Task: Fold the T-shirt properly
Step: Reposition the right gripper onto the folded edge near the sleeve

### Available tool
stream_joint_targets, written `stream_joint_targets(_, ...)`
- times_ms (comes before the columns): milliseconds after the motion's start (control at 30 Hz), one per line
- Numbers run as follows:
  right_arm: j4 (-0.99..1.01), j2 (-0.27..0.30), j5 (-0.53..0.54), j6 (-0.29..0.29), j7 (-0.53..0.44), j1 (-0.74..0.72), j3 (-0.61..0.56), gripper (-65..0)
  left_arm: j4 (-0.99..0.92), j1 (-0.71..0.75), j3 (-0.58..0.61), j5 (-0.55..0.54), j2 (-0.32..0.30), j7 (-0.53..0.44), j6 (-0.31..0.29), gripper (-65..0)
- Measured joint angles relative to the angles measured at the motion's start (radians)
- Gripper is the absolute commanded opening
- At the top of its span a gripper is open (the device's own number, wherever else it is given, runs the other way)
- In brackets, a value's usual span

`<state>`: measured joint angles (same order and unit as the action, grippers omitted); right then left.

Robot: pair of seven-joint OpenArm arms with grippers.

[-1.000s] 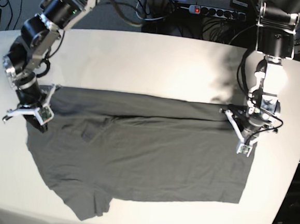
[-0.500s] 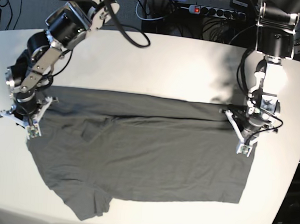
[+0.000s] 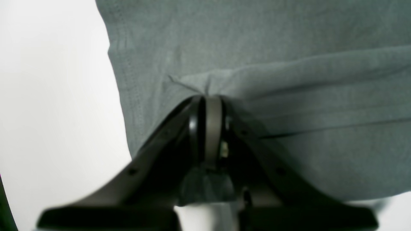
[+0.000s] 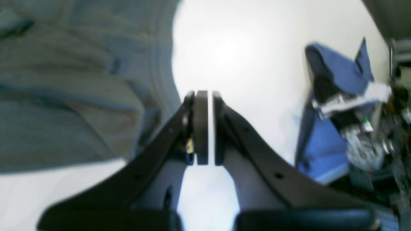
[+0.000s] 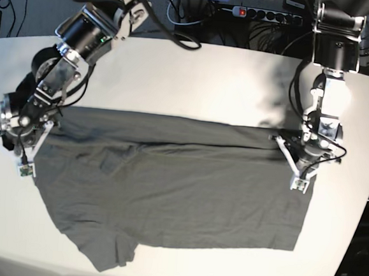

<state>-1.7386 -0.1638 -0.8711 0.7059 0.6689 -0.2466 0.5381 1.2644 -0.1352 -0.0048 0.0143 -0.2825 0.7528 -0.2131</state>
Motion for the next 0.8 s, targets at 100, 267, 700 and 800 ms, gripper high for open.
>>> stream_joint_targets(100, -0.024, 0.001, 0.048, -0.003, 0.13, 0.0, -0.05, -63.4, 0.0, 0.0, 0.0, 0.001, 0.0, 0.0, 0.0, -62.7)
stream_joint_targets(267, -0.07, 0.0, 0.176, -0.052, 0.276, 0.003, -0.13, -63.5, 0.0, 0.0, 0.0, 0.0, 0.0, 0.0, 0.0, -62.7)
stream_joint_targets(700, -0.068, 0.002, 0.491, -0.026, 0.431, 0.051, -0.158, -63.7, 0.0, 0.0, 0.0, 0.0, 0.0, 0.0, 0.0, -62.7)
stream_joint_targets(800, -0.067, 0.003, 0.572, -0.026, 0.43, 0.061, -0.158, -63.7, 0.0, 0.0, 0.0, 0.0, 0.0, 0.0, 0.0, -62.7)
